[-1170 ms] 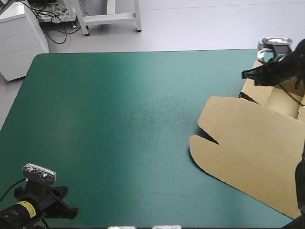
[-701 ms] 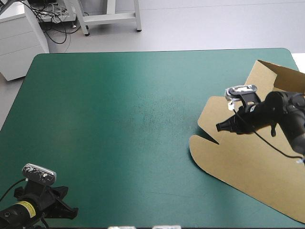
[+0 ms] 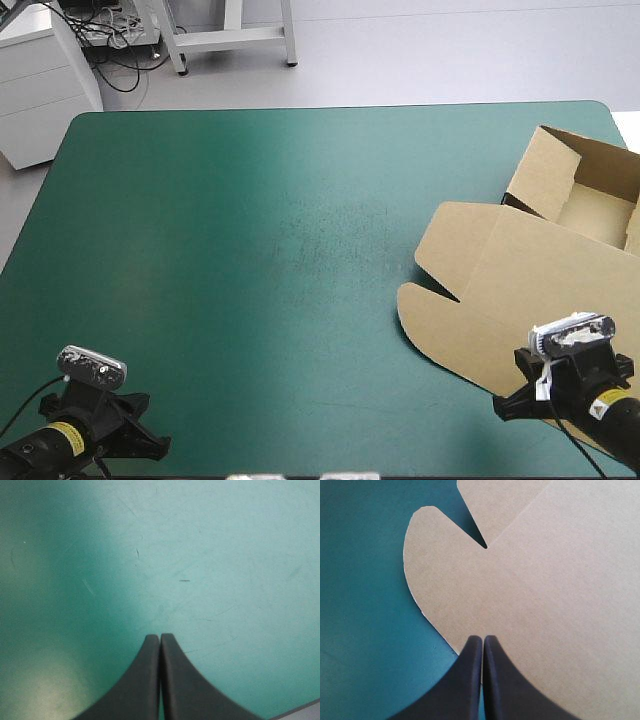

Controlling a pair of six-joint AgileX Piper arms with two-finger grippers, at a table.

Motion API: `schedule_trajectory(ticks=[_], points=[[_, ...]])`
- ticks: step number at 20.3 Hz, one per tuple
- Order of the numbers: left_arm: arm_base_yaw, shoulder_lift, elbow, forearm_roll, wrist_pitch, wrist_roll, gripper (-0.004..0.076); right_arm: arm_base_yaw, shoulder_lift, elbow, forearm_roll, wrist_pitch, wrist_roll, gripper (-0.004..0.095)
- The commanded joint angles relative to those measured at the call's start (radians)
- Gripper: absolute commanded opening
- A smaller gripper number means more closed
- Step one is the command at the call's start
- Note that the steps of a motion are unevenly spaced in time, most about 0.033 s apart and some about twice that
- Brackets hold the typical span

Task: Fold the box

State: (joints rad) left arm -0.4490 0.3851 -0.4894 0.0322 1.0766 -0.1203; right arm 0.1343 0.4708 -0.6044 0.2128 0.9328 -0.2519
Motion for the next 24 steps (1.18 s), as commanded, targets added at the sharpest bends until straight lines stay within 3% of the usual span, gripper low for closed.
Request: schedule_trajectory(ticks=[1, 24], points=[[-0.003, 0.009, -0.019, -0.017, -0.052, -0.002, -0.0032, -0.002, -0.083, 0.006, 0.013, -0.036, -0.01, -0.0016], [-0.003, 0.009, -0.019, -0.005, -0.052, -0.002, -0.0032, -0.002, -0.145, 0.089, 0.017, -0.023, -0.01, -0.0023]])
